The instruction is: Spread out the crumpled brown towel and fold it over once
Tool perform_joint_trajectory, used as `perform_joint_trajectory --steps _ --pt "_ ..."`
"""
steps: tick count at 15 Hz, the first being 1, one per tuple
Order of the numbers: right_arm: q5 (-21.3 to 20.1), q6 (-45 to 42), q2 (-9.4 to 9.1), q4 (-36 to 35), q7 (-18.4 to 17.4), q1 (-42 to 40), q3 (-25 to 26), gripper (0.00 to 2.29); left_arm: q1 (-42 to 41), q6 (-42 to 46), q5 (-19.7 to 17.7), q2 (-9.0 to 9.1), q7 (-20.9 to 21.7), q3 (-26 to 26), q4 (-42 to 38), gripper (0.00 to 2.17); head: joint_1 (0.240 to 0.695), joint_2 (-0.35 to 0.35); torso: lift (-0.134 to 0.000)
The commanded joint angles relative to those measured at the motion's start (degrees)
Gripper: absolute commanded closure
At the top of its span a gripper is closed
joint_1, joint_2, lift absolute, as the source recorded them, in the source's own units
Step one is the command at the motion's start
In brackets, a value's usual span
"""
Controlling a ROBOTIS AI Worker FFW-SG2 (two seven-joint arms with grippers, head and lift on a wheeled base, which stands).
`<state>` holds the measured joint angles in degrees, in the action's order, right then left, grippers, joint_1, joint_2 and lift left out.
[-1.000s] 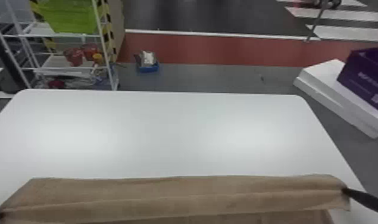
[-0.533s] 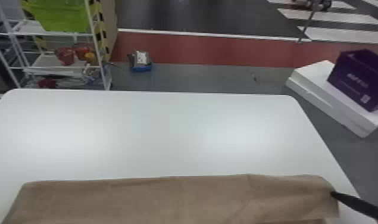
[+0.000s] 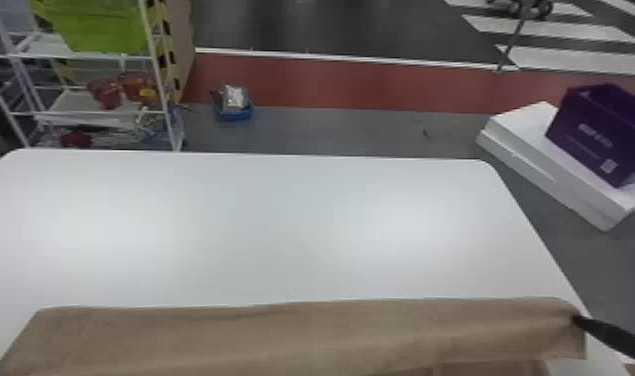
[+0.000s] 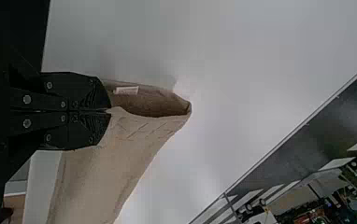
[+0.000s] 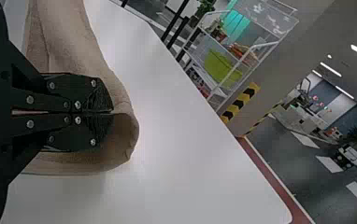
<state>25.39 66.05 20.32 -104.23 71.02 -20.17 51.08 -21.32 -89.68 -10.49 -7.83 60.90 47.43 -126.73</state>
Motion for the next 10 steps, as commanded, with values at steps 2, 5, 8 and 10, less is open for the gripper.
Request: perform_joint_trajectory --steps 2,5,8,10 --pt "0.9 -1.1 0.25 0.2 0.2 -0.7 2.0 1.23 0.3 0.1 -1.1 0.01 0.1 0.2 -0.3 1.35 0.695 -0.151 -0.123" --pt "0.3 -3.3 0.07 0.6 0.2 -1.4 1.1 1.23 0.0 0.2 -0.1 0.45 -0.2 -1.1 -0.2 1.36 0.695 -0.179 -0.123" --pt "-0.4 -5.4 -0.19 0.6 0.1 -1.5 0.3 1.23 -0.8 0.8 -0.1 0.54 -0.1 -1.3 -0.2 1.36 0.695 -0.189 -0.123" --pt "-0.4 -6.0 -0.28 0.6 0.1 -1.5 0.2 1.23 -1.4 1.7 -0.1 0.62 0.0 -1.3 -0.1 1.35 0.695 -0.190 -0.123"
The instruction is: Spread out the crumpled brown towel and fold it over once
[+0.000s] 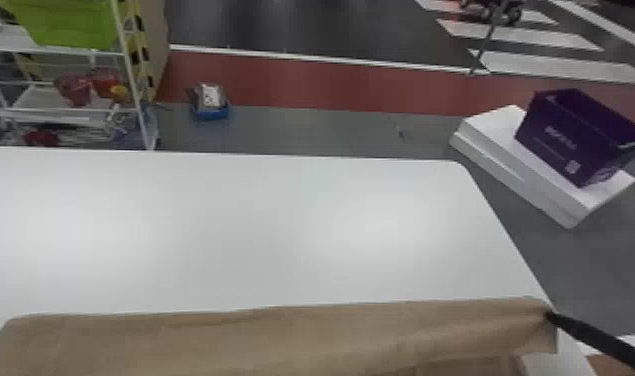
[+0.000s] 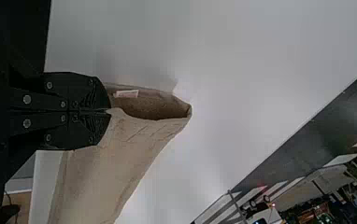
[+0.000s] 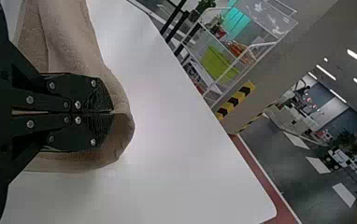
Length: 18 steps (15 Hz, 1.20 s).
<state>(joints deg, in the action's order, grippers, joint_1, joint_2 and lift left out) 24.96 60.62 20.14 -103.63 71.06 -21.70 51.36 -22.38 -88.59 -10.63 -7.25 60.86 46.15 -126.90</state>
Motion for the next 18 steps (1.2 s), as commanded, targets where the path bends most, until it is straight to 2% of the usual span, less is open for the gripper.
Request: perform_joint_trajectory --steps 1,4,7,13,18 --pt "0.2 -0.7 -0.19 0.0 0.0 0.0 0.0 1.23 -0.5 0.7 0.0 0.04 0.1 -0.3 0.2 1.35 0.695 -0.190 -0.123" --pt "0.3 -2.5 -0.54 0.4 0.0 0.0 0.7 1.23 -0.5 0.7 -0.1 0.31 0.0 -2.2 0.0 1.35 0.695 -0.194 -0.123" --pt "0.6 -5.3 -0.54 1.8 0.1 0.0 0.7 1.23 -0.2 1.6 0.0 0.57 -0.7 -4.3 0.0 1.36 0.695 -0.236 -0.123" --pt "0.1 -11.4 -0.28 5.5 -0.3 0.9 0.1 1.23 1.1 1.8 0.1 0.57 -1.6 -4.8 1.1 1.36 0.695 -0.278 -0.123" --pt "-1.8 -13.9 -0.28 5.9 -0.4 1.0 -0.4 1.23 1.3 1.8 4.3 0.57 -1.6 -7.2 1.6 1.36 0.695 -0.286 -0.123"
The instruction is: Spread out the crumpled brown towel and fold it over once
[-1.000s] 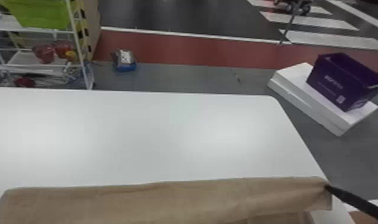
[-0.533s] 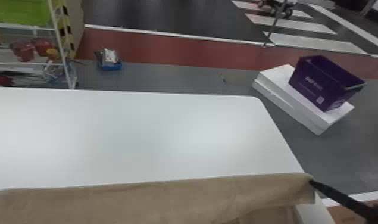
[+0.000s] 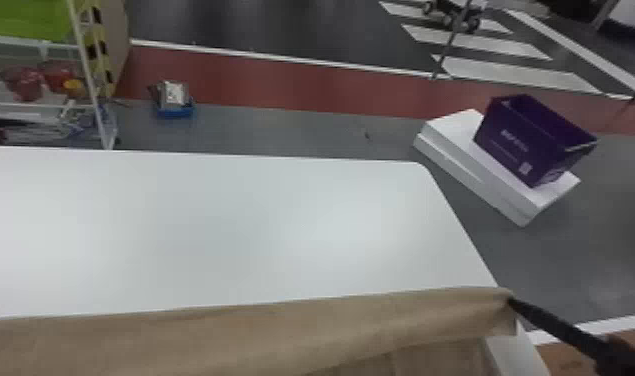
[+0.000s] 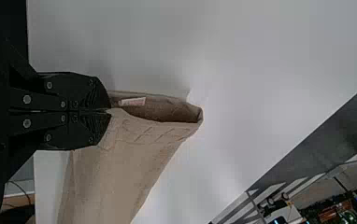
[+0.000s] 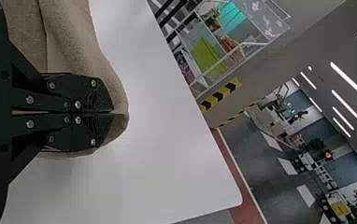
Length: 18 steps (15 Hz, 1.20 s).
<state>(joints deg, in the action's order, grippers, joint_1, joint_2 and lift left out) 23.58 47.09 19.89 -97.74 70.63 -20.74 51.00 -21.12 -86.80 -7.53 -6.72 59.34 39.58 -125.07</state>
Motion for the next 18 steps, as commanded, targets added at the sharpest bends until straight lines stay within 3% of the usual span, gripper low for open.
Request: perform_joint_trajectory --steps 1,7,9,10,13,16,18 --pt "-0.5 -0.4 -0.02 -0.1 0.1 -0.1 0.0 1.23 -0.1 0.0 1.3 -0.05 -0.2 -0.6 -0.3 1.36 0.695 -0.287 -0.123" --pt "0.5 0.0 -2.48 -7.1 1.8 -4.6 0.6 1.23 -0.5 0.0 2.2 0.04 -0.3 -0.5 -1.3 1.33 0.695 -0.261 -0.123" --pt "1.1 0.3 -2.57 -7.9 2.0 -4.9 1.0 1.23 -0.7 1.1 2.2 0.04 -0.2 -0.6 -1.3 0.83 0.695 -0.244 -0.123" --pt "1.2 1.2 -2.48 -8.3 2.0 -4.9 1.2 1.23 -0.8 1.8 2.2 0.04 -0.3 -0.5 -1.4 0.81 0.695 -0.239 -0.123" --pt "1.5 2.8 -2.40 -8.4 2.2 -4.6 1.4 1.23 -0.9 4.6 2.3 0.74 -1.2 -0.3 -2.5 0.07 0.695 -0.232 -0.123" --pt "1.6 3.0 -2.31 -8.4 2.5 -4.4 1.6 1.23 -2.6 13.5 2.1 2.94 -3.6 2.1 -5.8 0.04 0.695 -0.202 -0.123" --pt "1.6 3.0 -2.22 -8.4 2.6 -4.4 1.8 1.23 -2.9 13.9 -3.1 4.08 -1.5 5.3 -6.3 0.04 0.695 -0.178 -0.123"
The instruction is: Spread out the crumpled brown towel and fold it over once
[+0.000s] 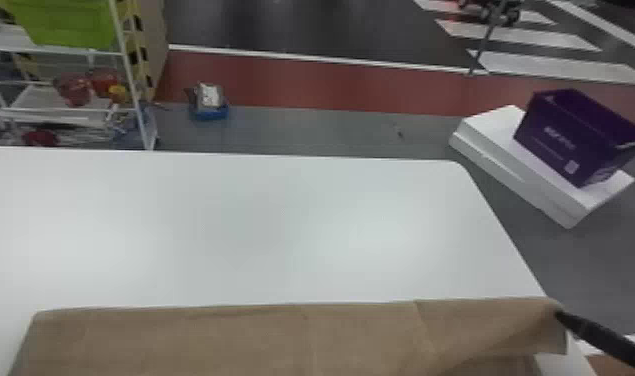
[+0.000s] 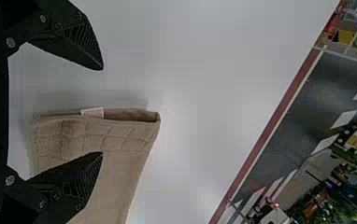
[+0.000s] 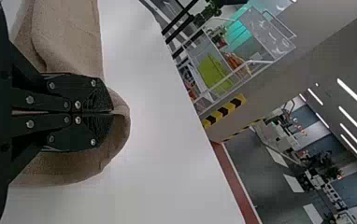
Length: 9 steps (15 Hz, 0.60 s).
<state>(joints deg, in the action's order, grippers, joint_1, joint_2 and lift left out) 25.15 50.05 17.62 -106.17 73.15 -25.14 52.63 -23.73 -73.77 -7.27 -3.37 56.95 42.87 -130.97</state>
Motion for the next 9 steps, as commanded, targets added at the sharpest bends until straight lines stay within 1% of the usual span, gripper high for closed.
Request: perform_joint_trajectory --steps 1,2,3,4,5,6,7,9 --pt "0.0 0.0 0.04 0.0 0.1 0.0 0.1 1.23 -0.9 0.7 -5.1 0.91 1.8 2.2 -0.5 0.04 0.695 -0.175 -0.123" --pt "0.0 0.0 0.04 0.0 0.0 0.0 -0.1 1.23 -1.0 0.7 -5.1 1.44 2.3 1.7 -0.5 0.04 0.695 -0.180 -0.123" --pt "0.0 0.0 0.04 0.0 0.0 0.0 -0.2 1.23 -1.0 0.2 -5.1 1.88 2.6 1.3 -0.4 0.04 0.695 -0.199 -0.123" --pt "0.0 0.0 -0.05 0.0 0.0 0.1 -0.6 1.23 -1.1 0.0 -5.6 1.97 3.1 0.6 -0.2 0.28 0.695 -0.208 -0.123" --pt "-0.1 0.0 -0.13 0.0 0.0 0.2 -0.8 1.23 -1.6 -0.2 -6.2 2.14 3.3 -0.1 -0.1 0.68 0.695 -0.218 -0.123" --pt "-0.1 0.0 -0.22 0.0 0.0 0.2 -0.8 1.23 -1.9 -0.9 -6.6 2.41 3.3 -1.2 -0.1 1.31 0.695 -0.227 -0.123" --pt "-0.1 0.2 -0.22 0.0 0.0 0.2 -0.9 1.23 -2.1 -1.8 -6.3 2.32 3.2 -2.8 -0.2 1.80 0.695 -0.237 -0.123" --pt "-0.1 0.5 -0.22 -0.4 0.1 0.2 -1.0 1.23 -2.6 -1.6 -5.6 2.41 3.0 -5.7 -0.3 1.88 0.695 -0.283 -0.123"
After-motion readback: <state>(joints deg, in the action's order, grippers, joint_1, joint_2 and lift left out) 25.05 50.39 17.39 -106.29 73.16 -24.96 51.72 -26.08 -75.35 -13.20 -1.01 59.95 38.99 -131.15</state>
